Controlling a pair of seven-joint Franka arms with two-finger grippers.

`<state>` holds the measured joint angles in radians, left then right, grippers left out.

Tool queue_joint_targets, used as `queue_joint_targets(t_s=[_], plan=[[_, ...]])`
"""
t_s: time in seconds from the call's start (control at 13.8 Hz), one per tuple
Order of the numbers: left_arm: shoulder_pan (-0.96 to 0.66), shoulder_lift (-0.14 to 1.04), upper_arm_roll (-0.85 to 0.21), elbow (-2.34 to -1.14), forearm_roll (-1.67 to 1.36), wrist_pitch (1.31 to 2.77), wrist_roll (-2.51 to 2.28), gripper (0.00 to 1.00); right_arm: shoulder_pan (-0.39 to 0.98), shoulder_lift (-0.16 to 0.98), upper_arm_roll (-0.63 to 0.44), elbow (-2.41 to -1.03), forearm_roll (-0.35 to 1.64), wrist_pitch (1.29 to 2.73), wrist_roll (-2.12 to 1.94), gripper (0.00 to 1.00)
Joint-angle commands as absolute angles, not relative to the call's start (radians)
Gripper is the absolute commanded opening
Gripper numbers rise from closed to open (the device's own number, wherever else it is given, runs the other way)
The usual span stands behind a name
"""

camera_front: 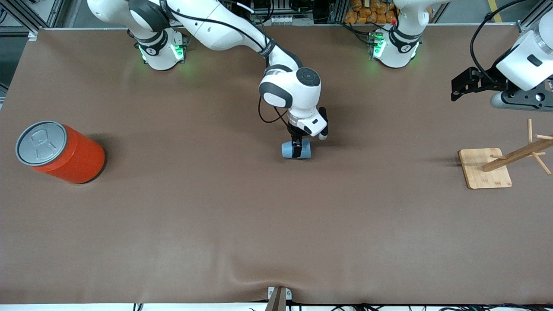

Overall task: Flip cup
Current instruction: 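Carry the blue cup toward the table middle with the right gripper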

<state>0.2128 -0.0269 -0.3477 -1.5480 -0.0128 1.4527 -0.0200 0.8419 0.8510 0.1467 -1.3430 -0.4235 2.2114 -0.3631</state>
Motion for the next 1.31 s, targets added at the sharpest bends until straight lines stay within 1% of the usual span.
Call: queue_joint_targets(t_s=[0.0,0.22,0.29,0.44,0.58,0.73,0.8,0.87,1.02,1.09,1.23], plan=[[0.216,-0.018,-0.351,-1.539,-0.032,1.448,-0.021,1.00,0.841,0.859,0.146,-1.327,-0.453,2.206,-0.336,1.00],[0.215,-0.005,-0.351,-1.537,-0.032,1.454,-0.021,1.00,0.838,0.850,0.146,-1.328,-0.453,2.195,-0.344,1.00],[0.213,-0.002,-0.353,-1.539,-0.032,1.460,-0.021,1.00,0.838,0.836,0.147,-1.328,-0.449,2.183,-0.344,1.00],[0.203,0.012,-0.353,-1.539,-0.032,1.473,-0.026,1.00,0.836,0.795,0.155,-1.325,-0.440,2.096,-0.344,1.00],[0.198,0.031,-0.356,-1.540,-0.032,1.482,-0.026,1.00,0.833,0.761,0.158,-1.327,-0.428,2.076,-0.342,1.00],[0.199,0.046,-0.374,-1.542,-0.032,1.494,-0.026,1.00,0.807,0.729,0.160,-1.321,-0.373,2.062,-0.344,1.00],[0.198,0.051,-0.376,-1.543,-0.032,1.500,-0.025,1.00,0.784,0.700,0.160,-1.321,-0.342,2.056,-0.351,1.00],[0.199,0.060,-0.386,-1.543,-0.032,1.511,-0.026,1.00,0.758,0.677,0.160,-1.316,-0.312,2.021,-0.357,1.00],[0.198,0.067,-0.403,-1.548,-0.032,1.529,-0.026,1.00,0.723,0.594,0.149,-1.310,-0.287,1.964,-0.353,1.00],[0.198,0.071,-0.414,-1.551,-0.034,1.542,-0.026,1.00,0.660,0.557,0.150,-1.310,-0.272,1.932,-0.354,1.00],[0.199,0.083,-0.443,-1.574,-0.054,1.581,-0.029,1.00,0.505,0.487,0.160,-1.309,-0.175,1.895,-0.356,1.00]])
